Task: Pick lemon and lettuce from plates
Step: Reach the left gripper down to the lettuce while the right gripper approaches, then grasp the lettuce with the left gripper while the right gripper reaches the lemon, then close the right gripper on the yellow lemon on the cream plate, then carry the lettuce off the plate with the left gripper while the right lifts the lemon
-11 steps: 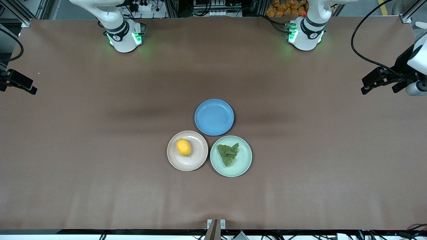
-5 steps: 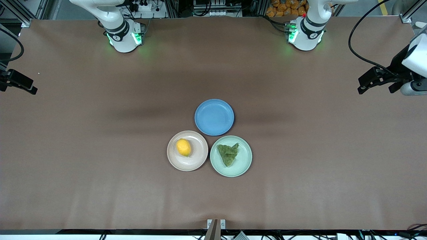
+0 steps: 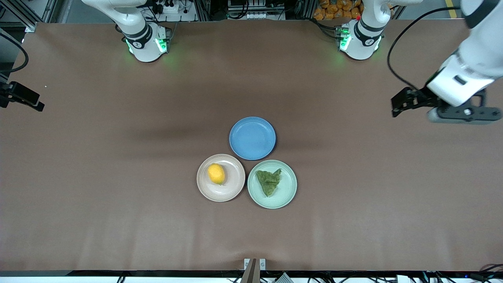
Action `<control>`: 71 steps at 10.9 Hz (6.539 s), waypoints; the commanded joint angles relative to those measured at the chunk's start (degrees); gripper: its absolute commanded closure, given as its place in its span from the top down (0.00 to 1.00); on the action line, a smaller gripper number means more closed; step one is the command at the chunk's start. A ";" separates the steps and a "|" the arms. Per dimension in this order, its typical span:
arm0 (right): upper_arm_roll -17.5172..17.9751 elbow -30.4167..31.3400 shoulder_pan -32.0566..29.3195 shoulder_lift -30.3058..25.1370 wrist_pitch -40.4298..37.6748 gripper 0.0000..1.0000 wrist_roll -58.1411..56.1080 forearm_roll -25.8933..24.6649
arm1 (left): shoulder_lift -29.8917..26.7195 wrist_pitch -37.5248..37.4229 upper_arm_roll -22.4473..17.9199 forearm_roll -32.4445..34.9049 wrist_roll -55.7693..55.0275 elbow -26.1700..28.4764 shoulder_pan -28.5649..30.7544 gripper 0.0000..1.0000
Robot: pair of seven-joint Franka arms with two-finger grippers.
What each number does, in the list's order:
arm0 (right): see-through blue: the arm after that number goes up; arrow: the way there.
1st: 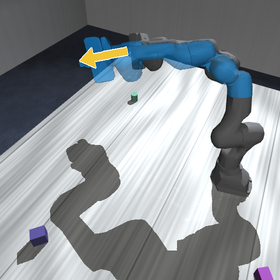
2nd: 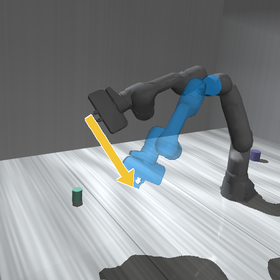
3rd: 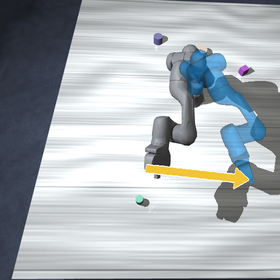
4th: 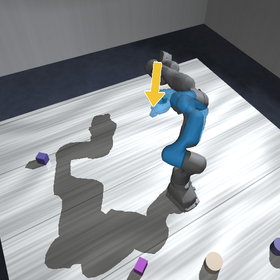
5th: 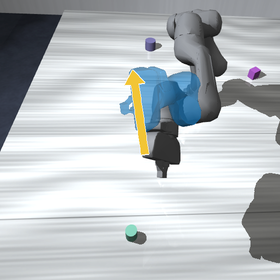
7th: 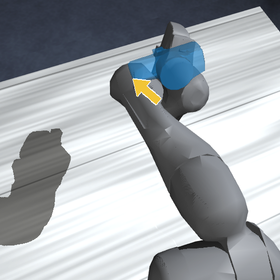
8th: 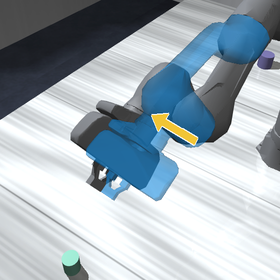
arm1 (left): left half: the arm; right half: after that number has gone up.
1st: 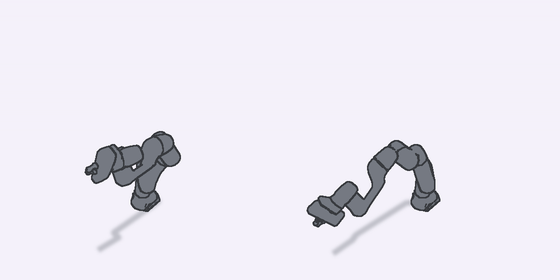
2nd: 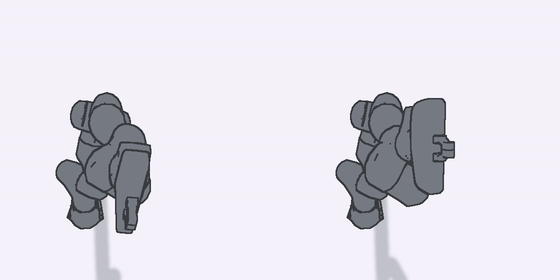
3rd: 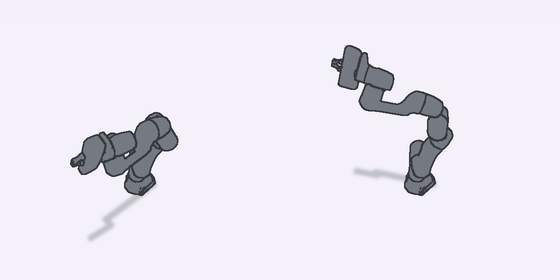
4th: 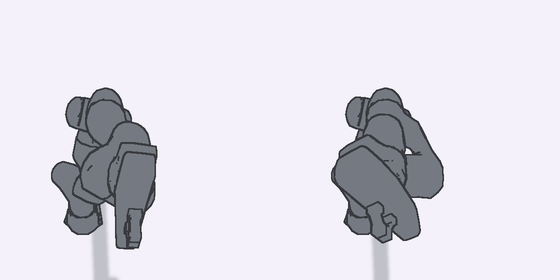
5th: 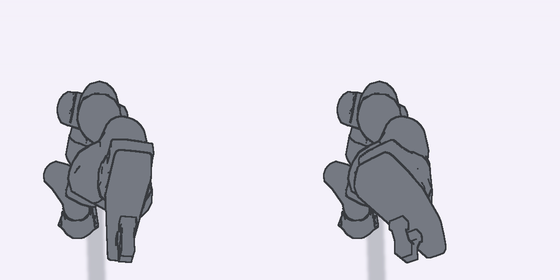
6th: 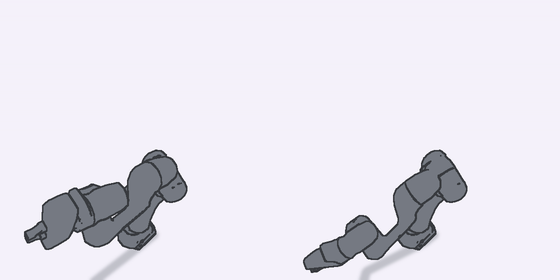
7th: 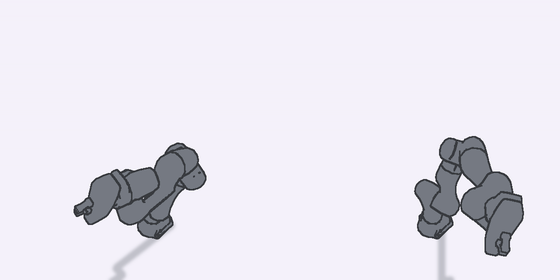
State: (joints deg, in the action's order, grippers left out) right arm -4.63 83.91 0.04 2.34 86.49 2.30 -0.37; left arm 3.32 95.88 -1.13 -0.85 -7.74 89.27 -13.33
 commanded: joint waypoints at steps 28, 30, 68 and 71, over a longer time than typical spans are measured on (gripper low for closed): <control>-0.02 -0.68 22.36 20.06 15.01 1.00 17.55 8.01 | 45.46 67.86 0.51 -1.34 -13.88 -1.82 -24.20 0.89; -0.02 -0.68 24.30 22.17 18.35 1.00 21.24 8.19 | 46.07 67.86 0.25 -1.25 -13.79 -1.82 -24.11 0.86; -0.38 0.11 34.58 46.61 53.78 1.00 36.28 5.11 | 37.39 57.51 -0.90 0.68 -13.44 -4.72 -21.13 0.00; -0.55 0.11 34.67 47.93 55.01 1.00 36.37 4.76 | 31.60 51.43 -0.55 0.77 -13.09 -2.28 -17.54 0.00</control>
State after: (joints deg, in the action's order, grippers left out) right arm -4.71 84.71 34.27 48.95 140.58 36.94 5.53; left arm 40.40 150.66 -2.10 -1.02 -20.70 82.67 -33.83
